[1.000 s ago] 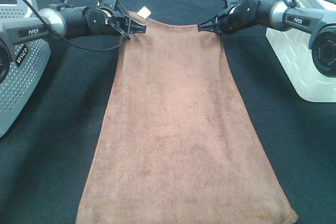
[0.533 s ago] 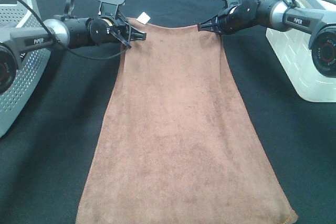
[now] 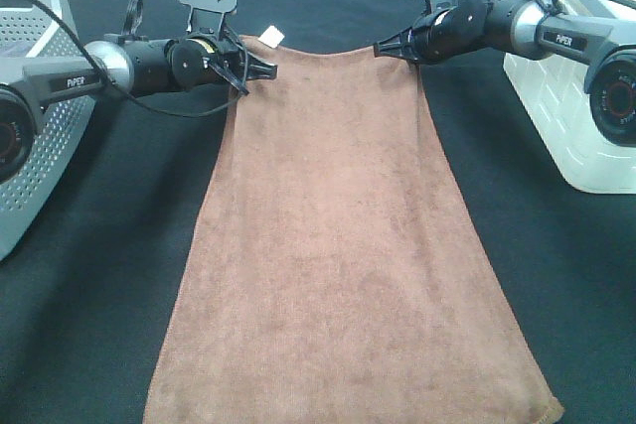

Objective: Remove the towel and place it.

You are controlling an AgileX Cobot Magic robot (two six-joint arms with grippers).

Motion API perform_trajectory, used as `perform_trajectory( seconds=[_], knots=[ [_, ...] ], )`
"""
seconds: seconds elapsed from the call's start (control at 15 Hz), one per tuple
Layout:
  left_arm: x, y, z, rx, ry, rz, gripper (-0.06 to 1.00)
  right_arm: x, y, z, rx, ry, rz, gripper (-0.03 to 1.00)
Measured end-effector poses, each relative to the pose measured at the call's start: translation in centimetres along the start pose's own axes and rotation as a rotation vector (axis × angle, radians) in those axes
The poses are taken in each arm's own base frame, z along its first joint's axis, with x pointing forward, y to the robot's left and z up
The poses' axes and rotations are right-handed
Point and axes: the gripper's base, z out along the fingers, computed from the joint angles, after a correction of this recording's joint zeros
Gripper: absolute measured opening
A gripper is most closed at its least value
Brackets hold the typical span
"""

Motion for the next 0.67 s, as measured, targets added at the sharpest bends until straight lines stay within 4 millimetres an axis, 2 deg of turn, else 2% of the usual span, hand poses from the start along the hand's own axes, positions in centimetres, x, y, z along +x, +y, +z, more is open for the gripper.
perform_trajectory(
  seconds=[0.07, 0.2, 0.33, 0.4, 0.53, 0.67],
  knots=[
    [0.0, 0.0, 0.0, 0.0, -0.001, 0.0, 0.06, 0.0, 0.0, 0.0, 0.0, 0.0, 0.001, 0.16],
    [-0.1, 0.0, 0.0, -0.002, -0.008, 0.0, 0.22, 0.0, 0.0, 0.0, 0.0, -0.001, 0.001, 0.33],
    [-0.1, 0.0, 0.0, -0.003, -0.014, 0.0, 0.47, 0.0, 0.0, 0.0, 0.0, -0.001, 0.002, 0.54],
    [-0.1, 0.0, 0.0, -0.004, -0.015, -0.008, 0.65, 0.0, -0.2, 0.0, 0.0, -0.003, 0.016, 0.62],
    [-0.1, 0.0, 0.0, -0.004, -0.014, -0.022, 0.76, 0.0, -0.9, -0.1, 0.008, -0.007, 0.042, 0.65],
    [-0.1, 0.0, 0.0, -0.005, -0.014, -0.025, 0.78, 0.0, -1.6, -0.1, 0.016, -0.008, 0.054, 0.65]
  ],
)
